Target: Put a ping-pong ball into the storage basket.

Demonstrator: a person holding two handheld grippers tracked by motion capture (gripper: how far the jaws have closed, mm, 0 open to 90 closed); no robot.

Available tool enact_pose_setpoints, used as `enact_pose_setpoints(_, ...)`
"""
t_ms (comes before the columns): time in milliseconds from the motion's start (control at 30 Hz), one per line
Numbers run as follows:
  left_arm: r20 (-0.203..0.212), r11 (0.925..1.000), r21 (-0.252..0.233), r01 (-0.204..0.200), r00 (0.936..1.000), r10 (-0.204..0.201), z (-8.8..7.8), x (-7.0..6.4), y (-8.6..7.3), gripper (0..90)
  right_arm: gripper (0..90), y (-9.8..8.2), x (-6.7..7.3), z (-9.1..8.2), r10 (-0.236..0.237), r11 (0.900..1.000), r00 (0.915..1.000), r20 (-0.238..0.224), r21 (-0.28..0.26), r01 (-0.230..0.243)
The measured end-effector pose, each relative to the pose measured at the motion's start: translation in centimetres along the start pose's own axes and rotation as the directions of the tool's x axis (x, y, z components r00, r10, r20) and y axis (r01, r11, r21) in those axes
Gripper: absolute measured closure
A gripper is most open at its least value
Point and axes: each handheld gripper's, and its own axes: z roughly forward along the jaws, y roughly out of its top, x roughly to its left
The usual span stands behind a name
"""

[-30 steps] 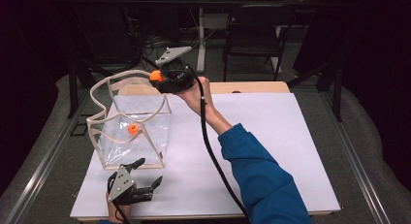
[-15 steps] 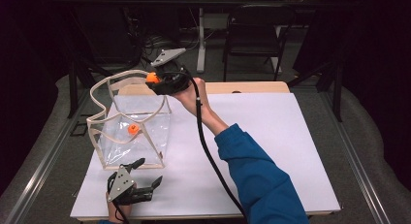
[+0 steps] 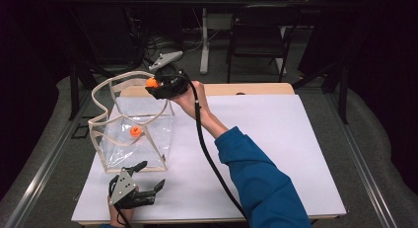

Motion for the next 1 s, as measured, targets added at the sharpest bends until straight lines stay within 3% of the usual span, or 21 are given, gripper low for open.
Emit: enact_pose_setpoints(1000, 0.000, 1.0000, 0.000, -0.001, 1.0000, 0.001, 0.0, 0.0, 0.0, 15.8, 50.9, -0.4, 0.8, 1.7, 0.010, 0.998, 0.9992, -0.038, 0.059, -0.008)
